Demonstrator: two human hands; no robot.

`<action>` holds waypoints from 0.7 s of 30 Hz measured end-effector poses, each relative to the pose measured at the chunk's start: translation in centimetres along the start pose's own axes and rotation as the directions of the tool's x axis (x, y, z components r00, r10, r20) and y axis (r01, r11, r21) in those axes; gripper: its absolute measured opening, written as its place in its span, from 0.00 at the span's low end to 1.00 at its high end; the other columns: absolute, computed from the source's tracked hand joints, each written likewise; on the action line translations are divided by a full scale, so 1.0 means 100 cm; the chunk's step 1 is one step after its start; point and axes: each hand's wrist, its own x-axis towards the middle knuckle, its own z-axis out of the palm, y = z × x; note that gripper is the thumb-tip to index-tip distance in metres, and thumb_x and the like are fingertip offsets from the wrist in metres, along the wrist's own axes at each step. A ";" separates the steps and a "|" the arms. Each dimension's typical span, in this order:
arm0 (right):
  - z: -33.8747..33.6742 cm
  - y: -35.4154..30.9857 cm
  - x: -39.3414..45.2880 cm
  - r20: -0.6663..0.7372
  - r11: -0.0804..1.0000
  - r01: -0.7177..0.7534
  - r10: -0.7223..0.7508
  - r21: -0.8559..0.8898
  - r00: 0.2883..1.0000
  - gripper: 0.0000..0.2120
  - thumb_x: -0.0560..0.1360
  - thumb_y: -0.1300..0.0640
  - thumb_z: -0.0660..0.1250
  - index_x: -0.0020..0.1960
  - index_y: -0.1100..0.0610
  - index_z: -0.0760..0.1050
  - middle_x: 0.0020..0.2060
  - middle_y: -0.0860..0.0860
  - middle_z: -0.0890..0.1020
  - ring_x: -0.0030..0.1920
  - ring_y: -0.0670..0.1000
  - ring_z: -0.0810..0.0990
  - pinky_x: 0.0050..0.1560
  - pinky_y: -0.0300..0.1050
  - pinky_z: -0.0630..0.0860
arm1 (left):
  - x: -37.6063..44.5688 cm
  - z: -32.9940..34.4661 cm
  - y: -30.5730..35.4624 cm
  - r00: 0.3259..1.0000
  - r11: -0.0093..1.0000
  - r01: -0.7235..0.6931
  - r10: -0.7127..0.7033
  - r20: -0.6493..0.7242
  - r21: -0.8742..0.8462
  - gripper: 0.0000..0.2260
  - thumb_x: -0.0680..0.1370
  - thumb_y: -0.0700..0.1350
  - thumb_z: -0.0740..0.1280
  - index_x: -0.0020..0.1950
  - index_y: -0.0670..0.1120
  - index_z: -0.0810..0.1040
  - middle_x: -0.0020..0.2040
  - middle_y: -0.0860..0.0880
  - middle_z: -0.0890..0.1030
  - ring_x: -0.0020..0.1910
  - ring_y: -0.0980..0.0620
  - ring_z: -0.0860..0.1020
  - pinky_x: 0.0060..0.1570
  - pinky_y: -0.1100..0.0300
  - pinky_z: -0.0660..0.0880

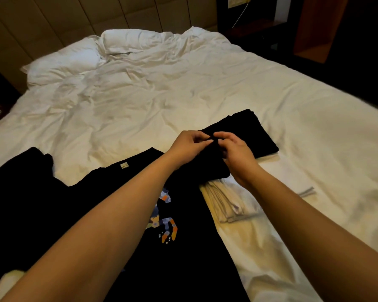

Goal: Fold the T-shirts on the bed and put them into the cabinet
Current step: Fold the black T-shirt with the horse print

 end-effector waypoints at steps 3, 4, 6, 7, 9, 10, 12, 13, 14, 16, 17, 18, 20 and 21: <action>-0.003 0.006 0.000 -0.050 1.000 0.019 -0.019 -0.004 0.999 0.12 0.82 0.59 0.59 0.63 0.52 0.77 0.56 0.55 0.82 0.56 0.53 0.82 0.54 0.45 0.80 | 0.003 0.009 0.000 0.999 0.999 -0.035 0.035 -0.024 -0.014 0.05 0.78 0.43 0.72 0.53 0.46 0.84 0.43 0.54 0.84 0.38 0.66 0.80 0.41 0.73 0.73; -0.004 0.006 0.001 -0.063 1.000 0.027 -0.026 0.012 0.998 0.13 0.83 0.58 0.60 0.65 0.51 0.75 0.57 0.53 0.81 0.56 0.52 0.81 0.55 0.45 0.80 | 0.004 0.010 -0.001 0.998 0.998 -0.049 0.047 -0.051 -0.026 0.07 0.77 0.43 0.73 0.54 0.44 0.84 0.45 0.52 0.84 0.40 0.65 0.80 0.42 0.73 0.74; -0.006 0.006 0.003 -0.081 0.997 0.034 -0.028 0.070 0.996 0.15 0.83 0.54 0.61 0.69 0.49 0.71 0.58 0.51 0.80 0.57 0.50 0.81 0.56 0.46 0.80 | 0.005 0.012 -0.001 0.992 0.996 -0.079 0.075 -0.102 -0.037 0.07 0.75 0.42 0.75 0.53 0.43 0.84 0.45 0.50 0.85 0.43 0.61 0.81 0.45 0.71 0.75; -0.006 0.008 0.004 -0.091 0.997 0.034 -0.027 0.072 0.995 0.16 0.82 0.51 0.62 0.69 0.49 0.70 0.59 0.51 0.80 0.57 0.50 0.81 0.57 0.47 0.80 | 0.007 0.012 0.000 0.988 0.995 -0.092 0.084 -0.133 -0.050 0.06 0.75 0.42 0.76 0.50 0.44 0.84 0.44 0.50 0.84 0.41 0.61 0.81 0.44 0.70 0.75; -0.009 0.013 0.000 -0.090 1.000 0.025 -0.026 -0.011 0.996 0.20 0.79 0.47 0.67 0.67 0.54 0.72 0.57 0.52 0.81 0.55 0.49 0.82 0.56 0.46 0.80 | 0.013 0.009 0.002 0.974 0.991 -0.112 0.097 -0.203 -0.067 0.04 0.74 0.41 0.76 0.45 0.48 0.83 0.39 0.52 0.81 0.35 0.64 0.78 0.40 0.70 0.72; -0.011 0.016 -0.004 -0.065 0.997 0.020 -0.024 -0.074 0.998 0.19 0.78 0.49 0.69 0.64 0.57 0.75 0.53 0.53 0.83 0.52 0.50 0.83 0.52 0.45 0.81 | 0.016 0.006 0.005 0.968 0.991 -0.121 0.106 -0.229 -0.054 0.04 0.74 0.42 0.76 0.44 0.49 0.82 0.37 0.53 0.79 0.33 0.64 0.76 0.38 0.69 0.71; -0.016 0.027 -0.010 -0.010 0.976 0.062 -0.066 -0.207 0.998 0.13 0.76 0.55 0.72 0.53 0.64 0.80 0.44 0.61 0.84 0.45 0.56 0.84 0.48 0.56 0.81 | 0.023 0.001 0.010 0.965 0.992 -0.120 0.110 -0.240 -0.027 0.05 0.75 0.43 0.75 0.42 0.51 0.82 0.33 0.52 0.76 0.29 0.61 0.73 0.35 0.66 0.70; -0.019 0.032 -0.011 -0.018 0.958 0.094 -0.103 -0.271 0.995 0.12 0.76 0.55 0.72 0.49 0.65 0.80 0.41 0.64 0.83 0.43 0.60 0.84 0.47 0.61 0.79 | 0.026 -0.001 0.014 0.969 0.994 -0.110 0.100 -0.226 -0.030 0.05 0.76 0.43 0.74 0.42 0.51 0.82 0.31 0.51 0.76 0.27 0.60 0.73 0.32 0.66 0.70; -0.021 0.034 -0.012 -0.044 0.937 0.111 -0.133 -0.330 0.990 0.11 0.76 0.55 0.71 0.46 0.64 0.80 0.40 0.64 0.83 0.43 0.62 0.83 0.45 0.63 0.79 | 0.028 -0.003 0.017 0.975 0.994 -0.098 0.089 -0.205 -0.036 0.06 0.77 0.42 0.73 0.42 0.50 0.81 0.31 0.50 0.77 0.26 0.60 0.74 0.29 0.65 0.71; -0.023 0.032 -0.014 -0.093 0.915 0.126 -0.174 -0.383 0.980 0.11 0.76 0.52 0.70 0.44 0.61 0.80 0.37 0.59 0.83 0.41 0.60 0.83 0.45 0.63 0.80 | 0.032 -0.004 0.024 0.989 0.995 -0.083 0.075 -0.130 -0.056 0.06 0.78 0.40 0.72 0.42 0.49 0.80 0.35 0.48 0.80 0.31 0.57 0.79 0.29 0.62 0.75; -0.022 0.030 -0.015 -0.107 0.907 0.139 -0.196 -0.398 0.975 0.12 0.76 0.50 0.70 0.43 0.60 0.80 0.36 0.57 0.83 0.40 0.58 0.83 0.45 0.63 0.80 | 0.035 -0.004 0.026 0.993 0.995 -0.077 0.072 -0.092 -0.061 0.06 0.79 0.40 0.71 0.43 0.48 0.79 0.38 0.48 0.80 0.34 0.55 0.81 0.32 0.60 0.79; -0.021 0.028 -0.016 -0.111 0.895 0.159 -0.224 -0.416 0.968 0.12 0.76 0.50 0.69 0.42 0.59 0.79 0.35 0.57 0.83 0.39 0.58 0.83 0.44 0.61 0.80 | 0.037 -0.005 0.028 0.995 0.996 -0.077 0.073 -0.067 -0.055 0.06 0.79 0.40 0.70 0.43 0.48 0.79 0.40 0.48 0.80 0.37 0.54 0.81 0.35 0.58 0.81; -0.018 0.023 -0.021 -0.112 0.858 0.204 -0.288 -0.472 0.951 0.12 0.77 0.52 0.69 0.41 0.60 0.78 0.33 0.56 0.81 0.36 0.55 0.80 0.40 0.56 0.78 | 0.039 -0.005 0.030 0.995 0.996 -0.082 0.080 -0.056 -0.046 0.05 0.80 0.40 0.70 0.44 0.48 0.79 0.42 0.48 0.79 0.39 0.53 0.82 0.39 0.57 0.82; -0.016 0.022 -0.023 -0.113 0.836 0.223 -0.318 -0.501 0.941 0.13 0.78 0.52 0.68 0.40 0.60 0.77 0.32 0.55 0.79 0.35 0.54 0.78 0.37 0.54 0.75 | 0.040 -0.006 0.030 0.995 0.995 -0.083 0.080 -0.056 -0.057 0.05 0.80 0.41 0.69 0.44 0.48 0.79 0.43 0.47 0.79 0.40 0.53 0.82 0.40 0.58 0.82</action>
